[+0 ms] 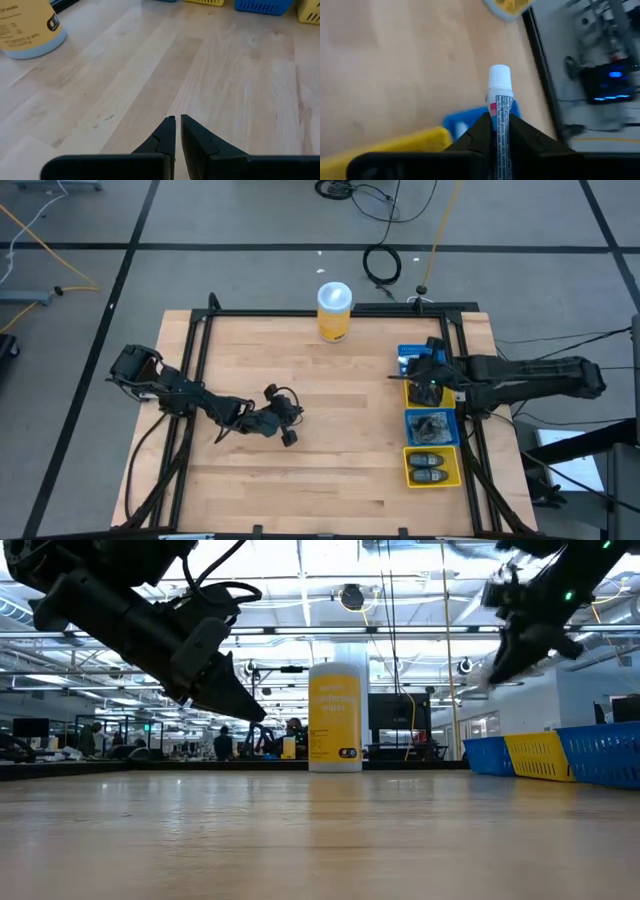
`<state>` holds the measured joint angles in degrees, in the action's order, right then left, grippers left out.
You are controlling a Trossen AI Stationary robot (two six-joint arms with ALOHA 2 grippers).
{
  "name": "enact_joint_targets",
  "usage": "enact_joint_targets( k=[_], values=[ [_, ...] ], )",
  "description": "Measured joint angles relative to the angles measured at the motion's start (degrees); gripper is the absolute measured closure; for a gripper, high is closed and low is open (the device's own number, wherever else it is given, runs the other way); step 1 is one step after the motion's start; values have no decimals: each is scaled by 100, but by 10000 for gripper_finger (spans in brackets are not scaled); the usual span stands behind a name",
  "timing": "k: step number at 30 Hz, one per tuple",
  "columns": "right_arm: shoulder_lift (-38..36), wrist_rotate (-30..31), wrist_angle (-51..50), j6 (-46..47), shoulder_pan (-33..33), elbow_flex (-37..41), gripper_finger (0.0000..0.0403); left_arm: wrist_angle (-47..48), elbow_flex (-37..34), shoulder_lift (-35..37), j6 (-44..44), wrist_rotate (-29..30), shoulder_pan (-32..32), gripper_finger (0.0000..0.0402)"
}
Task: Pick & Place Travel size toiletries
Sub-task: Put the white toothpaste into the top blue bin
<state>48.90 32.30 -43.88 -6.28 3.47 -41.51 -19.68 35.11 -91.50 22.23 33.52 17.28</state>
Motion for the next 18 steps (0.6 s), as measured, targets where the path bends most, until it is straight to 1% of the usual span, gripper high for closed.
enact_joint_targets(
  k=[3, 7, 9, 12, 18],
  values=[
    [187, 214, 216, -896, 376, 225, 355, 13, 0, 0, -9, 2, 0, 371],
    [631, 238, 800, -2028, 912, 602, 354, 19, 0, 0, -21, 0, 0, 371],
    [861, 232, 1027, -2444, 1112, 719, 353, 35, 0, 0, -23, 2, 0, 371],
    [1134, 225, 1170, -2732, 1311, 790, 350, 44, 0, 0, -23, 2, 0, 371],
    [1263, 218, 955, -2665, 1387, 795, 331, 66, 0, 0, -27, 2, 0, 371]
  ],
)
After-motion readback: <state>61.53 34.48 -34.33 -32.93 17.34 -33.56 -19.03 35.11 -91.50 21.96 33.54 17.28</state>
